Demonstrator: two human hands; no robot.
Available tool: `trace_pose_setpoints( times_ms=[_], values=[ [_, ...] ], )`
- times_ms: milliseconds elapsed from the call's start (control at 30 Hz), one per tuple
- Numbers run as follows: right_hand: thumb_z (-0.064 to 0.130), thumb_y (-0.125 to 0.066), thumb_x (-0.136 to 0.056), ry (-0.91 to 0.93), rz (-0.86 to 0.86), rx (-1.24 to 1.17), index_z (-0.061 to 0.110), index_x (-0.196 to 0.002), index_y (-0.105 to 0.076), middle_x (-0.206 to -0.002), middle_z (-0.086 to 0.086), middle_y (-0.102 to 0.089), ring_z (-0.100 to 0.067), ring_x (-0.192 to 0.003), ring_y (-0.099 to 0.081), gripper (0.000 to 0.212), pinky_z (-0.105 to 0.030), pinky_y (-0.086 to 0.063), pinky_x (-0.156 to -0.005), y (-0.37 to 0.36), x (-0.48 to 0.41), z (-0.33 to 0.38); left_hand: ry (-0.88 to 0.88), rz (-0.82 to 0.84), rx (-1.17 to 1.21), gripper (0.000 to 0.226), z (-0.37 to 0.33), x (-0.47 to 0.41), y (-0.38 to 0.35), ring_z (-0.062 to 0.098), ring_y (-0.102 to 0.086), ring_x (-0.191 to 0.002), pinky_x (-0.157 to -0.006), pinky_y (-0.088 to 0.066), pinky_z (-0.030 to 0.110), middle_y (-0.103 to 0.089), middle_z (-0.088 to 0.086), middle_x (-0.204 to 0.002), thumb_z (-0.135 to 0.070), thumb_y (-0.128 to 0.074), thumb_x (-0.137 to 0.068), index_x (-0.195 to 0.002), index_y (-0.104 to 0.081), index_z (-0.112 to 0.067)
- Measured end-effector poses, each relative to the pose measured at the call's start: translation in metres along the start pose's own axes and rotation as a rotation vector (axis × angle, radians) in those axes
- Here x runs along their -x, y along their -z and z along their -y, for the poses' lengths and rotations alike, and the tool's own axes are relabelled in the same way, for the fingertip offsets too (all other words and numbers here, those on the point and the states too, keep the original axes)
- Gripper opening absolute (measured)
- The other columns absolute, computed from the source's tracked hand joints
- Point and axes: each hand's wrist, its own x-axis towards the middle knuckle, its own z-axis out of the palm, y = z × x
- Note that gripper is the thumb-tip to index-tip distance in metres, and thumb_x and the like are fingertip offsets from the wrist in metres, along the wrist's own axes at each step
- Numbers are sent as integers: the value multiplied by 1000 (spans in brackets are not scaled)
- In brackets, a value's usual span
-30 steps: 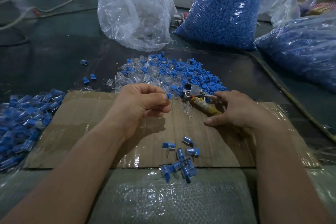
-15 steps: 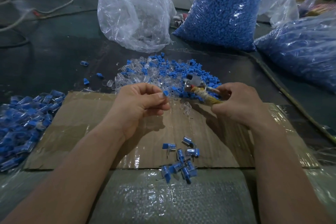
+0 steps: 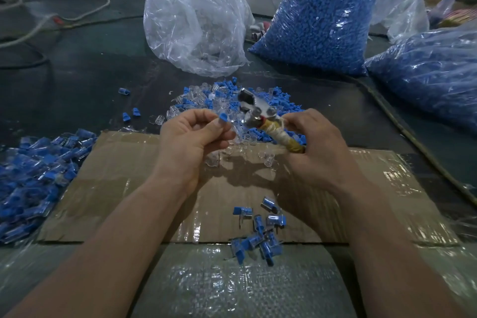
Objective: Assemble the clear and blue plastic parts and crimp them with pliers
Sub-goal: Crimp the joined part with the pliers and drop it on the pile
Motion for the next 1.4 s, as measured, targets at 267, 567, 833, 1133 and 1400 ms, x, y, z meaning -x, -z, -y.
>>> trace_pose_setpoints(
  times_ms=[267,567,833,1133,1400],
  values=[
    [9,-63,-74,12,111,13,11,-116,-56,-100,5,-44,-16,-100,-47,43,-33,-41,-93,-3,1,6,-75,10,-74,14,1,0,-2,11,-67,-62,-55,-51,16,-69,0,-65,-13,-63,-66,-79,-59,-8],
    [13,-66,-76,-6,130,-5,14,-112,-59,-87,10,-46,-8,-86,-45,37,-22,-37,-82,-5,0,4,-82,11,-103,17,0,3,-4,11,-67,-63,-57,-52,17,-69,0,-65,-16,-63,-64,-78,-60,-9],
    [14,-71,-70,-11,106,-10,18,-107,-66,-73,23,-45,5,-70,-43,37,-10,-29,-62,-3,-1,8,-177,-24,-271,12,0,6,-5,10,-65,-60,-54,-50,14,-68,1,-65,-1,-62,-80,-76,-59,-12],
    [8,-66,-68,-23,123,-36,23,-86,-63,-67,15,-53,-4,-67,-50,23,-25,-41,-60,-1,1,14,-188,-40,-269,12,-3,9,-5,8,-64,-55,-51,-49,14,-67,-3,-60,0,-61,-81,-75,-58,-11],
    [11,-69,-72,-3,116,-59,14,-109,-63,-80,18,-46,-5,-81,-46,37,-21,-37,-74,-6,0,7,-166,-50,-281,14,-3,8,-6,10,-65,-57,-51,-48,14,-68,-1,-62,2,-61,-81,-76,-60,-10]
  ],
)
